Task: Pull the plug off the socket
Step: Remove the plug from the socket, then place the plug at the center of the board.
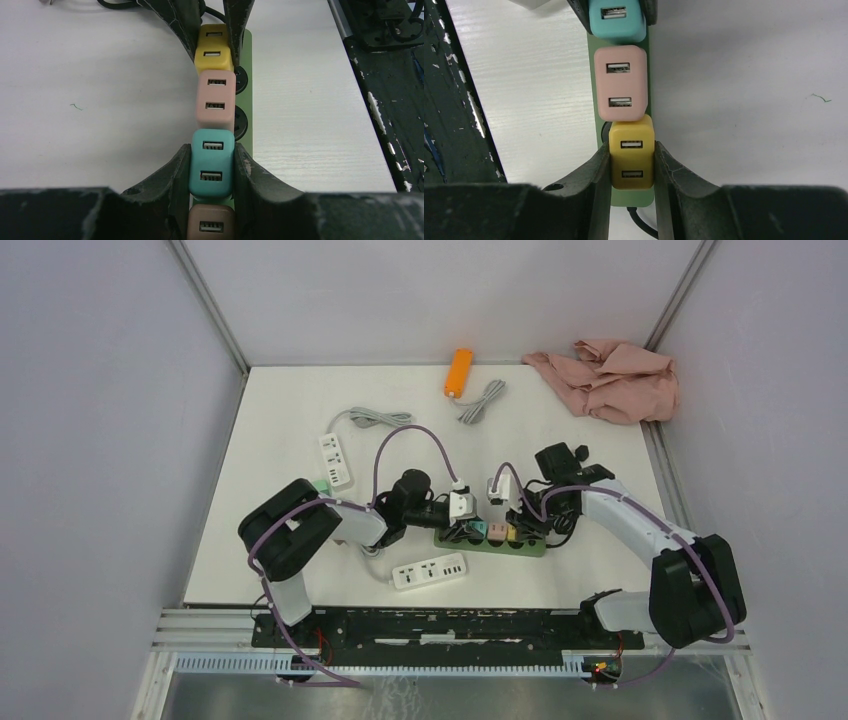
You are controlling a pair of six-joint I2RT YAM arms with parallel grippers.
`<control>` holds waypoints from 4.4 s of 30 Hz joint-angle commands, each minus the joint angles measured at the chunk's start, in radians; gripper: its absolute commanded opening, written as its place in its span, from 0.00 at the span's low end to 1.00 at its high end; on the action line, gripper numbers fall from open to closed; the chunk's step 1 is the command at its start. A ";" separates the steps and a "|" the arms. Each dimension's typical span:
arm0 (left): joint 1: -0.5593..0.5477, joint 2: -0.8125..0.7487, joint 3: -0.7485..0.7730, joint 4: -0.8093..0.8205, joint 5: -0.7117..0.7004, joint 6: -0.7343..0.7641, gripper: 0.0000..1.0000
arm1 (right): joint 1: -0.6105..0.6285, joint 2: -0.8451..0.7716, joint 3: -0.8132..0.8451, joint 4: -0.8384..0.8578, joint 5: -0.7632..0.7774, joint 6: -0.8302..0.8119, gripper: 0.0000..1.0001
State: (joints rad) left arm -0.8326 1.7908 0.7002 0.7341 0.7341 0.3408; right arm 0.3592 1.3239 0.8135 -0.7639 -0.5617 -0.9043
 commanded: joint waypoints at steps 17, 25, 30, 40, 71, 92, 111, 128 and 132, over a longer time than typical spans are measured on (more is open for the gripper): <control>-0.006 0.020 0.005 -0.011 -0.060 0.035 0.03 | -0.013 -0.022 0.063 0.130 -0.162 0.100 0.00; -0.005 0.018 0.001 -0.001 -0.068 0.032 0.03 | -0.083 -0.075 0.018 -0.102 -0.180 -0.263 0.00; -0.004 0.024 0.008 -0.005 -0.070 0.032 0.03 | 0.019 -0.053 0.020 -0.106 -0.275 -0.244 0.00; -0.004 0.019 0.001 0.001 -0.084 0.026 0.03 | -0.096 -0.084 0.036 0.041 -0.096 -0.039 0.00; -0.003 0.022 0.002 0.004 -0.121 0.018 0.03 | 0.002 -0.031 0.071 -0.048 -0.306 -0.108 0.00; 0.073 -0.260 -0.079 0.088 -0.177 -0.407 0.82 | -0.164 0.001 0.241 -0.153 -0.523 0.251 0.00; -0.096 -0.640 -0.064 -0.428 -0.920 -0.963 0.88 | -0.191 0.176 0.182 0.339 -0.637 1.241 0.09; -0.296 -0.319 0.283 -0.675 -1.198 -0.729 0.79 | -0.190 0.227 0.206 0.286 -0.641 1.205 0.14; -0.296 -0.279 0.312 -0.663 -1.171 -0.731 0.74 | -0.190 0.233 0.208 0.279 -0.644 1.200 0.14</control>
State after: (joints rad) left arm -1.1263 1.4868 0.9485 0.0689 -0.4099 -0.4404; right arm 0.1734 1.5555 0.9852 -0.4870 -1.1519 0.2993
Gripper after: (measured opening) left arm 0.748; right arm 0.359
